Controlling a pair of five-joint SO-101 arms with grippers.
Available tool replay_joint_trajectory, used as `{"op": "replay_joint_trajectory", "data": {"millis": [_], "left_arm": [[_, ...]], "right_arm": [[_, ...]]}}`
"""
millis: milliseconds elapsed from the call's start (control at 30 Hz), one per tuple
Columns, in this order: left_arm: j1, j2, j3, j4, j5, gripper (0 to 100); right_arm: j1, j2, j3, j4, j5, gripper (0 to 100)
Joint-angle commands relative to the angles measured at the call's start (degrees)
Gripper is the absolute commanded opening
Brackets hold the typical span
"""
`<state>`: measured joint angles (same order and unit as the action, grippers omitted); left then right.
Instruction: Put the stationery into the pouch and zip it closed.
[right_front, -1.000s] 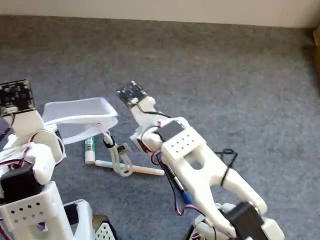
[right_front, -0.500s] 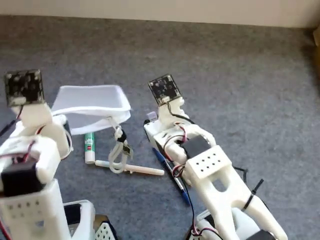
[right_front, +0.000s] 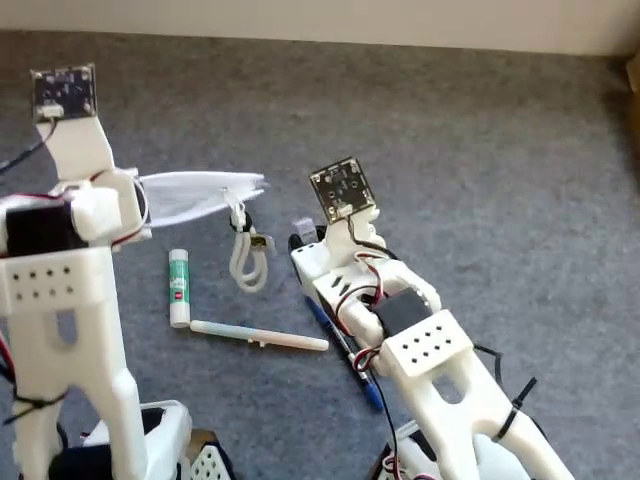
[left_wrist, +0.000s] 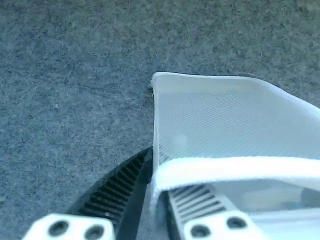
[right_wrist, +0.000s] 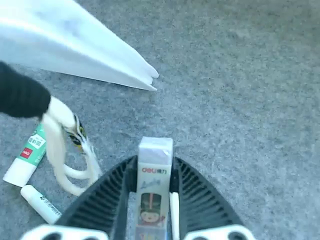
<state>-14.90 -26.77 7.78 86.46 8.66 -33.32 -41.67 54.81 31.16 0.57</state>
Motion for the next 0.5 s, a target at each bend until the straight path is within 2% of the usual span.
{"op": "replay_joint_trajectory", "data": {"millis": [0, 467], "left_arm": [[0.92, 4.18, -4.79, 0.97, 0.79, 1], [0.66, 6.64, -5.14, 0.53, 2.29, 1]], "right_arm": [[0.75, -2.51, -0.84, -1.45, -0.53, 0.5], [-0.92, -4.35, -5.05, -1.36, -0.26, 0.5]]}}
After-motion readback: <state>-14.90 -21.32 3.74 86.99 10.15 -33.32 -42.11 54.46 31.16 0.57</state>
